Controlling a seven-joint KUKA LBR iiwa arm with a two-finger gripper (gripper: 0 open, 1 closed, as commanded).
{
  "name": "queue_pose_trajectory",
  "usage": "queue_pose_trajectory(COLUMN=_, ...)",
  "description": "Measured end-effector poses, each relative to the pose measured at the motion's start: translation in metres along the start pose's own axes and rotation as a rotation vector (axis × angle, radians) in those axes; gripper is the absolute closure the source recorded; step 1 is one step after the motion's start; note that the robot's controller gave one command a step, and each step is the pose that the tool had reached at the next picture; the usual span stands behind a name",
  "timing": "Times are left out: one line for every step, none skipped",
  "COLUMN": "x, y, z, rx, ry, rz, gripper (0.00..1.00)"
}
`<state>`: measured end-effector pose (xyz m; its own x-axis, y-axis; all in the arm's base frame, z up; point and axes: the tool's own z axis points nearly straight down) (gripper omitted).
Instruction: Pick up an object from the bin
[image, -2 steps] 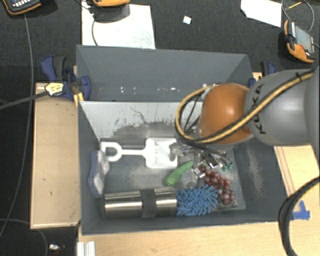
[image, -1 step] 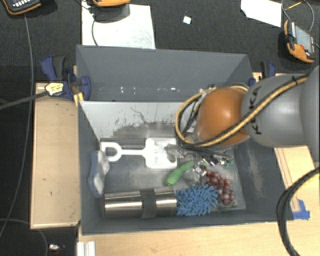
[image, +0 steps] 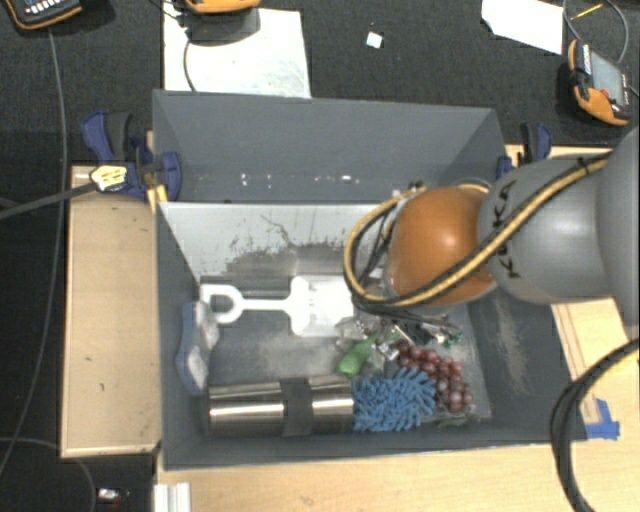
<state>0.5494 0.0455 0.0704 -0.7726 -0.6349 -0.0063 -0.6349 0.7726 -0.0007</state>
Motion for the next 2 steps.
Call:
queue_pose_trajectory(x=0.0, y=0.0, z=0.0, rx=0.0, ry=0.0, rz=0.0, gripper=1.0)
queue_pose_trajectory(x=0.001, y=0.001, z=-0.023, rx=-0.001, ry=0.001, rz=0.002, gripper=1.0)
